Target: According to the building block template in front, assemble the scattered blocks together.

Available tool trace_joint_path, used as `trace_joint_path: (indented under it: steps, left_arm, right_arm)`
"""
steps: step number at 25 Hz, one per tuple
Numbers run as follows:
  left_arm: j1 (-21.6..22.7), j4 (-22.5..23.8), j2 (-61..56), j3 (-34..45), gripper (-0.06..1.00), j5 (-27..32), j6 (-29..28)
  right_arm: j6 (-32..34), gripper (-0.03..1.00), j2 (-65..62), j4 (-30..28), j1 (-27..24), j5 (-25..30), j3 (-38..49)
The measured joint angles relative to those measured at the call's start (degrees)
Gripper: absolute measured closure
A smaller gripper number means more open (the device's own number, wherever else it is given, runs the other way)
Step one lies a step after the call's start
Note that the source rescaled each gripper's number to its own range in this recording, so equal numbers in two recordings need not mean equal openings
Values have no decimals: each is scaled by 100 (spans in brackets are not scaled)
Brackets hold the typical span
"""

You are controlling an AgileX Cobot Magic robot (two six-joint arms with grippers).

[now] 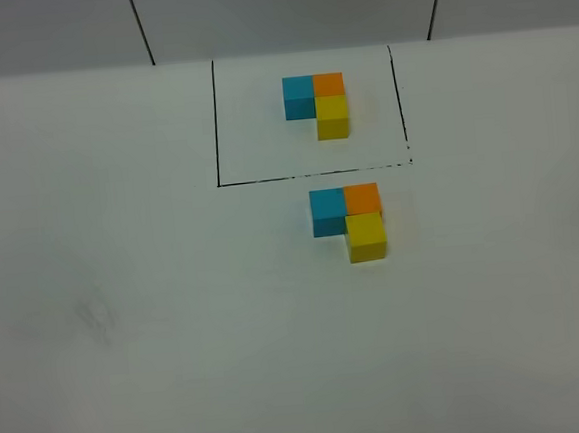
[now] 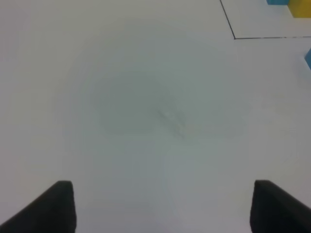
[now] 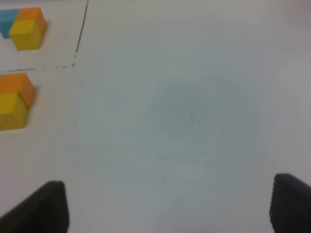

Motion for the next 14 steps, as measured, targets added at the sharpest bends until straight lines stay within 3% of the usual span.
trace_joint_path:
  steps: [14]
  left_arm:
    - [0,0,0,0,34,0,0]
  right_arm:
    - [-67,27,0,0,0,0,0]
